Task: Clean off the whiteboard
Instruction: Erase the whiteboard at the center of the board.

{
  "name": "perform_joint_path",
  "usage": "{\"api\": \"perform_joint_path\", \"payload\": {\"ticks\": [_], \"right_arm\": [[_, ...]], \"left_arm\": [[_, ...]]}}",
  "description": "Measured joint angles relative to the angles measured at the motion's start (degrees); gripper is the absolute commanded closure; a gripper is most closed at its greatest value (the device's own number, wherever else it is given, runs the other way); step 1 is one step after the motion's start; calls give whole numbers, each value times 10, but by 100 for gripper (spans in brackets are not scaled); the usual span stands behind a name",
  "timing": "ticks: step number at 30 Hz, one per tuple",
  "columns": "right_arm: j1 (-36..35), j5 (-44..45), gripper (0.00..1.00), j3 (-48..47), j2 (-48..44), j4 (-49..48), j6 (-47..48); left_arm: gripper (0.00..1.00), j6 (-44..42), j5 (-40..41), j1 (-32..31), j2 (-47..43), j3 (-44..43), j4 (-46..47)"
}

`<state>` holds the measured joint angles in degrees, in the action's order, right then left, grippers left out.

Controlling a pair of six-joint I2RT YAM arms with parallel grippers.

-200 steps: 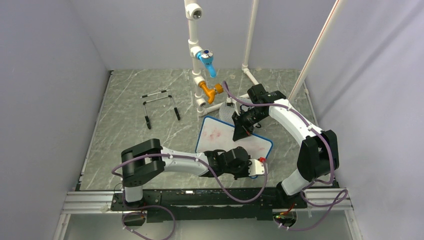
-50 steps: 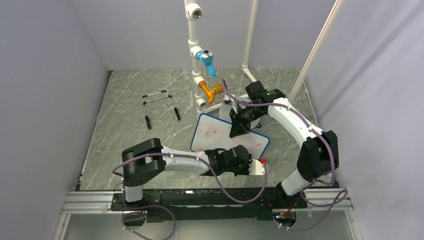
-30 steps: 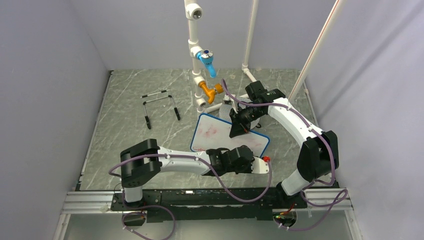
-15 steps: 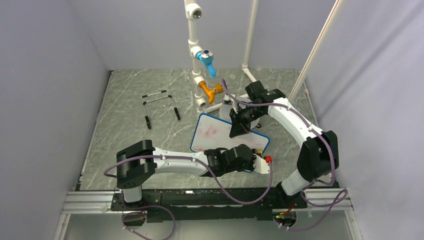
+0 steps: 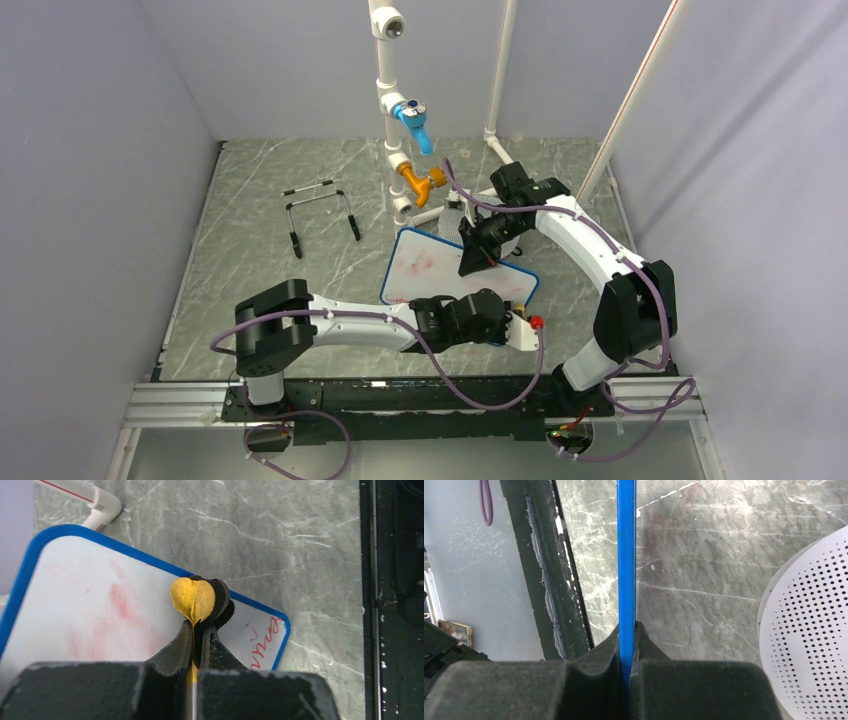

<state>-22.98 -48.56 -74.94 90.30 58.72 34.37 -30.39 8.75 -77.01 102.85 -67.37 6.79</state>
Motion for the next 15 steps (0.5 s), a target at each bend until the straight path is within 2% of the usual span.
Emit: {"api": "perform_joint_path", "payload": {"ticks": [15], "right_arm": [[0, -1, 100, 0, 1, 1, 0]], "left_arm": [[100, 42, -46, 0, 26, 10, -7]]}}
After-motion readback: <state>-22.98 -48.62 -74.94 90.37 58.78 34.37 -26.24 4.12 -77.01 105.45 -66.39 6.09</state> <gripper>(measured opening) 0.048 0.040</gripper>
